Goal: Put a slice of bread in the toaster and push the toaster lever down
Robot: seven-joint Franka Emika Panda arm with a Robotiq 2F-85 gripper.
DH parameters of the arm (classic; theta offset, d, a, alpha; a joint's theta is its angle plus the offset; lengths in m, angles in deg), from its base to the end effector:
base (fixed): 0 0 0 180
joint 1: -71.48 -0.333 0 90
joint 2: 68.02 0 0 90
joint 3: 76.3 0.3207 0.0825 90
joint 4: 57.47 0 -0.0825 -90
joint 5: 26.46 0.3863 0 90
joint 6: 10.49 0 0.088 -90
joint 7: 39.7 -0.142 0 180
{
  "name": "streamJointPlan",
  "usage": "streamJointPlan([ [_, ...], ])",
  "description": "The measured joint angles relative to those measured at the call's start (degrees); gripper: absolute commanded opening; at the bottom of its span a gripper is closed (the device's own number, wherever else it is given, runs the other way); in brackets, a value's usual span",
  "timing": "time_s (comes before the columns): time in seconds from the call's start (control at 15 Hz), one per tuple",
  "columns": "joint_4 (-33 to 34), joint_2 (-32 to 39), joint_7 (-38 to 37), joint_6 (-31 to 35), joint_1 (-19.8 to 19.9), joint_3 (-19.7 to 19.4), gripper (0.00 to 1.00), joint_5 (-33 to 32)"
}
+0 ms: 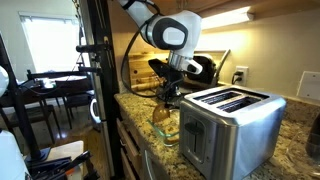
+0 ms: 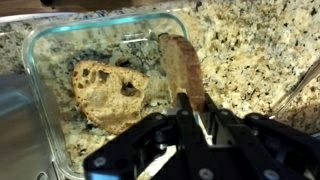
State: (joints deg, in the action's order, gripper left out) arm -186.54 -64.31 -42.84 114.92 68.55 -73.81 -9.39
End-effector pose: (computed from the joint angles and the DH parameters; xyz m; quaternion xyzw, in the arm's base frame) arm 0.5095 0.0675 0.2959 -0.9884 0.0739 0.0722 0.1115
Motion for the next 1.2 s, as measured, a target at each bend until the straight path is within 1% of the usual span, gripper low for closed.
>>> streamJointPlan([
  [0.27,0.03,-0.61,0.00,0.12,0.40,-0.81,0.05,0.42],
  [0.53,0.15,-1.51,0.00,0.19,1.61,-1.97,0.05,0.62],
  [1.2,-0.51,-6.60,-0.05,0.20,2.21,-3.09,0.05,1.43],
])
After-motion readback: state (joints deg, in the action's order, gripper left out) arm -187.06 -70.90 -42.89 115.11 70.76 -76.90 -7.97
